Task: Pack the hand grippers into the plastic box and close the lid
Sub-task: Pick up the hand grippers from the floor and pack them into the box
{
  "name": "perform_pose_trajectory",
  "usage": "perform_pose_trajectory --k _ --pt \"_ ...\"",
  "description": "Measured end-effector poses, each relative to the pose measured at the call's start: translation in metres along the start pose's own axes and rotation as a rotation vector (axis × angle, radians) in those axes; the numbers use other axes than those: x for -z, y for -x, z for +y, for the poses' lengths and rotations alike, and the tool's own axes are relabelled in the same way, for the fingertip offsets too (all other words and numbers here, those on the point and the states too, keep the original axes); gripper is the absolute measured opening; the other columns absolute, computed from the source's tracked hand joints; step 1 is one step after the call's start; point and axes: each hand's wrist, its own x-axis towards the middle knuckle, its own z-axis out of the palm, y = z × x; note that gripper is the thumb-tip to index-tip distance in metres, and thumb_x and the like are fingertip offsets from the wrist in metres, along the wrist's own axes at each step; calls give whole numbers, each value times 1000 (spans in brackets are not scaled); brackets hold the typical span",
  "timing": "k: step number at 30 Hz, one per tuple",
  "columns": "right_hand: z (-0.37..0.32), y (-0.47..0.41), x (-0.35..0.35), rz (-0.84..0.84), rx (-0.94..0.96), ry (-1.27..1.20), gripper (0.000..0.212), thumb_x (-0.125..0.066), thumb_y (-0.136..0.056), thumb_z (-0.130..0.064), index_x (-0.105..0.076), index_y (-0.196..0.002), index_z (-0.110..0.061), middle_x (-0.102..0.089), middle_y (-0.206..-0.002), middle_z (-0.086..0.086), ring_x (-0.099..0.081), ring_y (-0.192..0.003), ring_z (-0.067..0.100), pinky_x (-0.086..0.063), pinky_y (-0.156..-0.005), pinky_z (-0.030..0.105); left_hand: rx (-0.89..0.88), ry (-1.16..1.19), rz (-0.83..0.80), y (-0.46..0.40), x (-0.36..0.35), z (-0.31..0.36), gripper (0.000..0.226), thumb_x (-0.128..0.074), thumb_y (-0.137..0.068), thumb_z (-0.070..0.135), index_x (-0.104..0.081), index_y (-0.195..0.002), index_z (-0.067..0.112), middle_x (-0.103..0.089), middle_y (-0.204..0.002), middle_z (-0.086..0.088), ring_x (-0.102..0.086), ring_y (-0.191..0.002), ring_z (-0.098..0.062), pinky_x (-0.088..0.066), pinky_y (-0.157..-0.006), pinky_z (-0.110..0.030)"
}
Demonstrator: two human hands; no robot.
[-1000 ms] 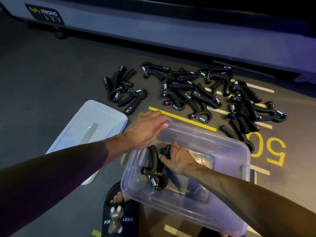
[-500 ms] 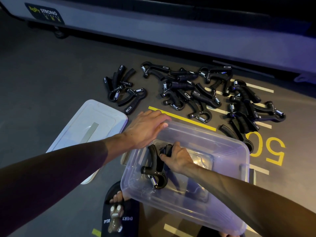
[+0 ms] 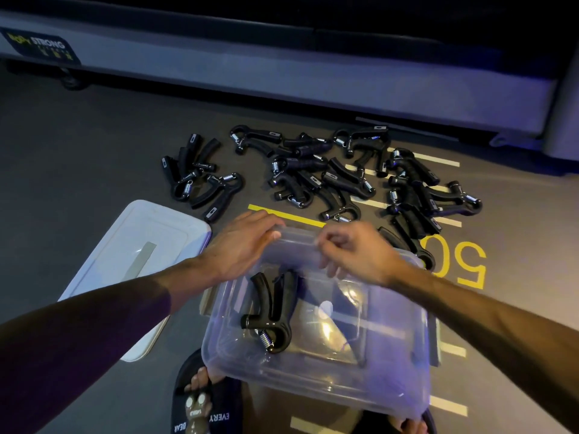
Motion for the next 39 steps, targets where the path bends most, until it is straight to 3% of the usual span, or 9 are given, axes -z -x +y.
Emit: perform_pose_trajectory --k 4,8,12,16,20,28,32,37,39 --pt "44 -20 78 293 -57 211 16 -58 -95 -20 -68 -85 -13 -73 -71 6 -67 -56 20 -52 -51 27 -37 -9 27 -1 -3 -4 27 -43 -102 34 -62 -116 20 -63 -111 4 -53 -99 -17 -37 -87 -27" --pt "125 -33 102 106 -370 754 13 -59 -89 -28 -70 -88 -21 -71 -87 9 -68 -78 30 -55 -68 34 -48 -32 52 0 -7 -8 21 -41 -104 35 -57 -114 26 -59 -110 11 -49 -94 -13 -36 -84 -27" --pt "144 -29 76 67 -391 816 38 -64 -91 -40 -59 -123 -19 -68 -115 12 -66 -101 35 -55 -83 40 -42 -43 68 0 -8 -8 23 -42 -104 36 -58 -116 26 -57 -108 14 -45 -90 -10 -32 -80 -24" --pt "151 -35 65 50 -424 981 40 -55 -98 -30 -45 -135 -19 -66 -119 12 -66 -106 32 -50 -80 38 -55 -42 77 0 -7 -6 23 -42 -104 33 -60 -115 23 -55 -105 15 -41 -87 -7 -25 -82 -19" --pt "160 -29 69 158 -418 797 32 -66 -90 -42 -64 -115 -22 -71 -110 9 -67 -97 33 -54 -80 36 -57 -39 85 1 -4 -4 22 -43 -104 32 -60 -115 23 -56 -105 15 -42 -88 -7 -23 -80 -18" --pt "93 -26 114 433 -123 -125 21 -78 -81 -3 -64 -86 -19 -65 -77 1 -60 -66 5 -47 -70 24 -20 -31 3 1 -3 -4 35 -34 -104 45 -59 -121 29 -60 -113 10 -52 -101 -16 -36 -87 -27" --pt "18 -25 121 452 -10 -265 14 -75 -81 -6 -70 -93 -11 -65 -82 14 -58 -75 23 -47 -74 35 3 97 -50 -1 13 6 49 -37 -98 57 -58 -133 32 -60 -119 12 -51 -114 -11 -41 -102 -36" --pt "-44 -17 80 330 -2 -264 14 -79 -77 -3 -66 -77 -10 -61 -72 16 -49 -61 19 -39 -55 26 39 562 53 -6 45 67 55 -67 -81 59 -61 -129 32 -67 -106 9 -66 -87 -11 -52 -84 -26" --pt "-57 -17 58 320 -27 -286 18 -80 -74 -1 -66 -73 -13 -65 -68 11 -53 -58 17 -41 -53 24 69 536 41 -9 51 84 60 -72 -71 65 -60 -123 38 -70 -100 9 -68 -72 -14 -54 -72 -29"
